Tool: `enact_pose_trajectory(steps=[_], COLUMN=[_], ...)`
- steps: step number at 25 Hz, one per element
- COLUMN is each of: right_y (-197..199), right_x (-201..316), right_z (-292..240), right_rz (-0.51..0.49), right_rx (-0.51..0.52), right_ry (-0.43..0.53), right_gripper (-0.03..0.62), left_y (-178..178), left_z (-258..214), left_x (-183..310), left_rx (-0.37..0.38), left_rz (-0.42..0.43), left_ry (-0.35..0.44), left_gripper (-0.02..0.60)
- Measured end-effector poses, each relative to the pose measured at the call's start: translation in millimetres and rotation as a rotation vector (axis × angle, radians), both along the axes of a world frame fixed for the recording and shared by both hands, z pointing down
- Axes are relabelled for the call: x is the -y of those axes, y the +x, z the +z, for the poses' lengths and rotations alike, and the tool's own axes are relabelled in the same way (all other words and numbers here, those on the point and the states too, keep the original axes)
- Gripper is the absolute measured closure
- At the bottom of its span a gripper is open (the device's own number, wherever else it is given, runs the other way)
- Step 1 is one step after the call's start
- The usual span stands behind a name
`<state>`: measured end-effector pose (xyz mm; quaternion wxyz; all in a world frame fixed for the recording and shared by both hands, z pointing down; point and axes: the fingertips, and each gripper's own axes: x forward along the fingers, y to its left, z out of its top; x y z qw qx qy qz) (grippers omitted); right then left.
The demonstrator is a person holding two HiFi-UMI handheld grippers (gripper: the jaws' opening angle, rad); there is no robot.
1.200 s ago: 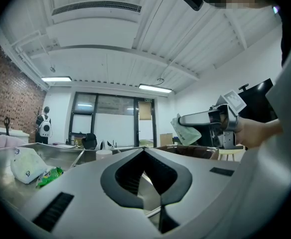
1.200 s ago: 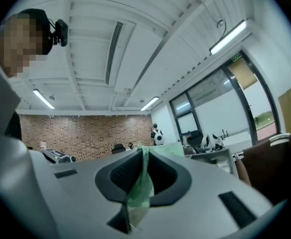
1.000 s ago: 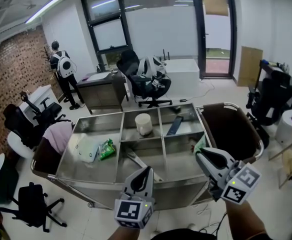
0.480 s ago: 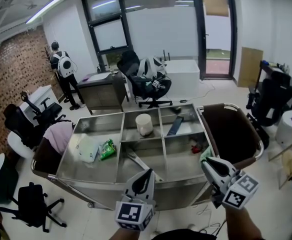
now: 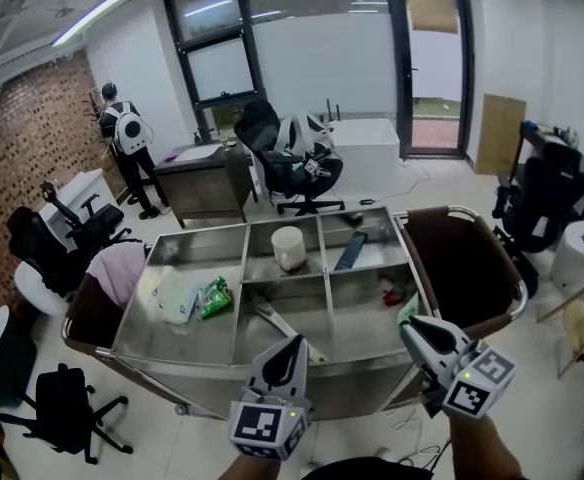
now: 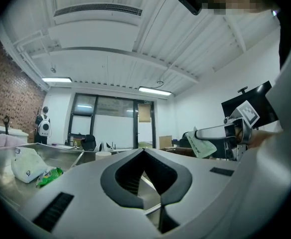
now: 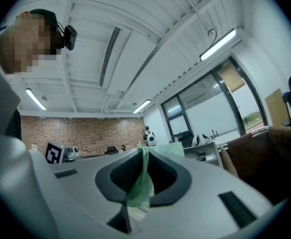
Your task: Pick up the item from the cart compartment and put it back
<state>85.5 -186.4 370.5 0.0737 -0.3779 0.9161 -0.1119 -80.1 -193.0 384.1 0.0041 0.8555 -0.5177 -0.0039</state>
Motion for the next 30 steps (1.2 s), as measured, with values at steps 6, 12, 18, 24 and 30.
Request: enact_pose_trajectory(steps=[6,12,18,24,30], right_y=[-1.8,0.2,3.2,9.9,12.8], right_x=[-0.4,-0.9,0.3,8.5,29.0], right_z=[0.1,0.6,0.9,-15.2,-24.3], right_rz=[-0.002,0.003,0.008,0.019,0.034], right_rx=[0.001,0.001,-0.005,-0.025,-0.061], right_ry=[-0.005,-0.009,-0.006,0.040,0.060], right_gripper=[0.540,0.540,0.540,0.540,0.540], left_y=[3.2,0.7,0.4,0.7,0.4], left_z=[1.3,-4.5,-2.3,-1.4,0.7], left_x=[-0.8,-0.6,-0.4,0.3,-1.2], left_rx=[-0.007,0.002,0.005,0.004,0.017], left_rz=[0.013,-0.001,-0.003,-0.002,0.003], left_ry=[-0.014,-0.002,-0.011,-0.009,-0.014], left_gripper=[0.583,0.583,0.583,0.583,0.583])
